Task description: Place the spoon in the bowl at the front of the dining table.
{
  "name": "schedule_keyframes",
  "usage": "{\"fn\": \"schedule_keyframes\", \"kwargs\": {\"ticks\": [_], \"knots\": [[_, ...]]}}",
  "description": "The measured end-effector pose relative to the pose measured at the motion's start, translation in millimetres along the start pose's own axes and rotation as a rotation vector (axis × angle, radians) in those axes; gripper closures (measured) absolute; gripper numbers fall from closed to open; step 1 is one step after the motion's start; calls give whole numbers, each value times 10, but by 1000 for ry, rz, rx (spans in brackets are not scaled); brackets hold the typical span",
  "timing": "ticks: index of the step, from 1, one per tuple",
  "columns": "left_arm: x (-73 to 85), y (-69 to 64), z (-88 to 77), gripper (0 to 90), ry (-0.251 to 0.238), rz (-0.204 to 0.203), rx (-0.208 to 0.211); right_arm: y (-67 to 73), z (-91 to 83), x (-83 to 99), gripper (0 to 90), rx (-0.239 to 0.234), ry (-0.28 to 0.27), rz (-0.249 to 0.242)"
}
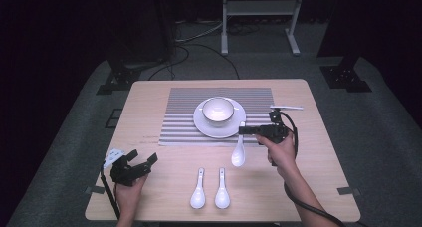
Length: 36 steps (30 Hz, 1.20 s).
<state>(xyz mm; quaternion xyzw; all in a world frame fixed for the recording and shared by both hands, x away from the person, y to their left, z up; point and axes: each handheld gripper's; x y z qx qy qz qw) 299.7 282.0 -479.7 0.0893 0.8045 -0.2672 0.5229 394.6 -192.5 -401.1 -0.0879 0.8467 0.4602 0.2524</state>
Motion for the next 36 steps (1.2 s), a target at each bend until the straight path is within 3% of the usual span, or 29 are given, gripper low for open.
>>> {"fn": "schedule_keyframes", "kwargs": {"ticks": [22, 36], "knots": [[0, 6, 1, 53, -1, -7, 4, 151, 270, -388, 847, 28, -60, 6], [0, 5, 0, 53, 1, -3, 5, 118, 350, -591, 846, 72, -126, 59]]}}
Point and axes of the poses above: each handheld gripper's, and its own axes: z roughly forward along the jaws, x roughly out of its underside, y roughly to its left, and after that the axes turned 6 degrees about x, right-handed
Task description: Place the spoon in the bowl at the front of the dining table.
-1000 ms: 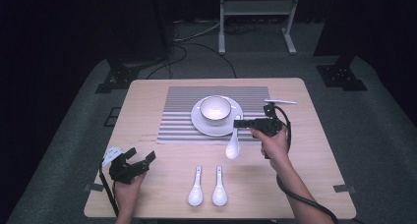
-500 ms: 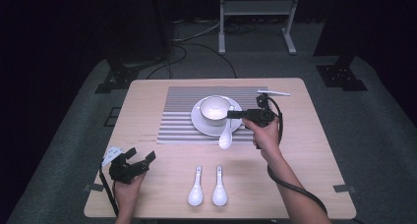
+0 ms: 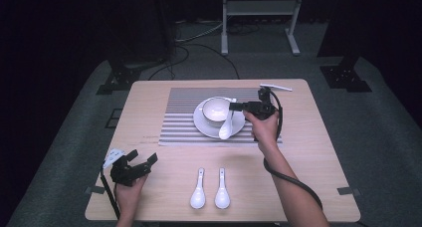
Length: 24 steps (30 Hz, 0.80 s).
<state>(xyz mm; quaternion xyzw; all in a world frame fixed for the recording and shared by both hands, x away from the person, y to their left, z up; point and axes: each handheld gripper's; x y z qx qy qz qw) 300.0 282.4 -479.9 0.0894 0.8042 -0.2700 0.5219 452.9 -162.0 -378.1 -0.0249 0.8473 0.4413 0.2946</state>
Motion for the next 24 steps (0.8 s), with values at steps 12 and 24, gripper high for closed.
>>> {"fn": "schedule_keyframes", "kwargs": {"ticks": [12, 24], "knots": [[2, 0, -1, 54, -6, -2, 2, -74, 88, -122, 847, 48, -60, 47], [1, 3, -3, 53, -5, -5, 5, -170, 226, -182, 846, 65, -130, 118]]}}
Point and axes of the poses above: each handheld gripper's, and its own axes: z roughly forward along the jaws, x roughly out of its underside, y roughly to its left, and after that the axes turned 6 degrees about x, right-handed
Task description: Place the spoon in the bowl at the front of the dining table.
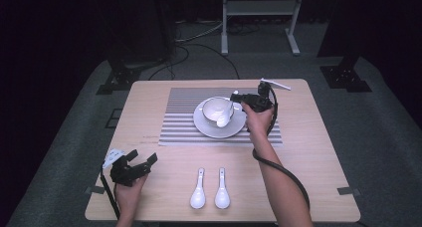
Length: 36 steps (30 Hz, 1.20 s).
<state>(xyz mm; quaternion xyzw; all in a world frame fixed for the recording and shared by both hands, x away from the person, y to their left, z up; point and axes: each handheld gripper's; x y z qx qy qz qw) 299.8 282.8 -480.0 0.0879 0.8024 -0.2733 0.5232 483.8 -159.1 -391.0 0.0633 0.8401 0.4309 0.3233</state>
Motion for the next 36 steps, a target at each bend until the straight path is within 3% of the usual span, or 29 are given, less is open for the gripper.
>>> {"fn": "schedule_keyframes", "kwargs": {"ticks": [8, 20, 36], "knots": [[0, 1, 0, 54, 0, 0, 0, -5, 27, -10, 847, 33, -79, 42], [2, 1, -3, 53, -6, 0, 0, -64, 45, 10, 843, 58, -145, 51], [3, 1, -6, 54, -8, -1, 2, -210, 111, 79, 846, 52, -184, 100]]}}
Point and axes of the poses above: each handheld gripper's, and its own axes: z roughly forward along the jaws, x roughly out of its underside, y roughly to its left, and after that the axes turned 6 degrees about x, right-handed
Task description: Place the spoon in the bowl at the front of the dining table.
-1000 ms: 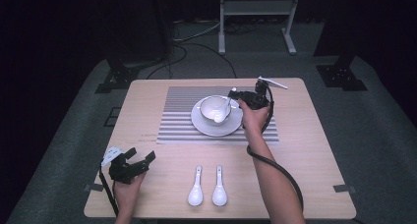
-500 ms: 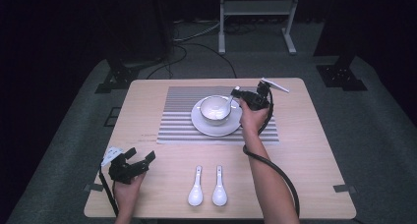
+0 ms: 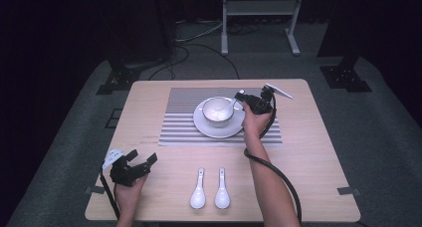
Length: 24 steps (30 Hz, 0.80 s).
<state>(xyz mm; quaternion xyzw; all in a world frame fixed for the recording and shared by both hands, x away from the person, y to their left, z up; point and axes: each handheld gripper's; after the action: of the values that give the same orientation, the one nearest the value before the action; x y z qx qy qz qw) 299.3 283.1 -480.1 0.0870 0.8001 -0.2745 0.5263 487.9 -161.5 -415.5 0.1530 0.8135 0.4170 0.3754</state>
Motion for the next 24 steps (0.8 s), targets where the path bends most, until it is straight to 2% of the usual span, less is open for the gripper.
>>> {"fn": "schedule_keyframes", "kwargs": {"ticks": [4, 11, 17, 22, 24], "knots": [[0, 1, -3, 53, 0, 0, 1, -24, 4, 12, 843, 6, -6, 6], [0, 1, -3, 53, -1, 1, 1, -66, 34, 45, 838, 21, 15, 1], [0, -1, -1, 53, 0, 3, -1, -160, 78, 89, 822, 25, 54, -1], [0, -1, -1, 54, 0, 4, -2, -230, 106, 112, 824, 9, 103, -5], [0, -2, 0, 54, 0, 4, -1, -237, 104, 113, 823, 4, 103, 0]]}}
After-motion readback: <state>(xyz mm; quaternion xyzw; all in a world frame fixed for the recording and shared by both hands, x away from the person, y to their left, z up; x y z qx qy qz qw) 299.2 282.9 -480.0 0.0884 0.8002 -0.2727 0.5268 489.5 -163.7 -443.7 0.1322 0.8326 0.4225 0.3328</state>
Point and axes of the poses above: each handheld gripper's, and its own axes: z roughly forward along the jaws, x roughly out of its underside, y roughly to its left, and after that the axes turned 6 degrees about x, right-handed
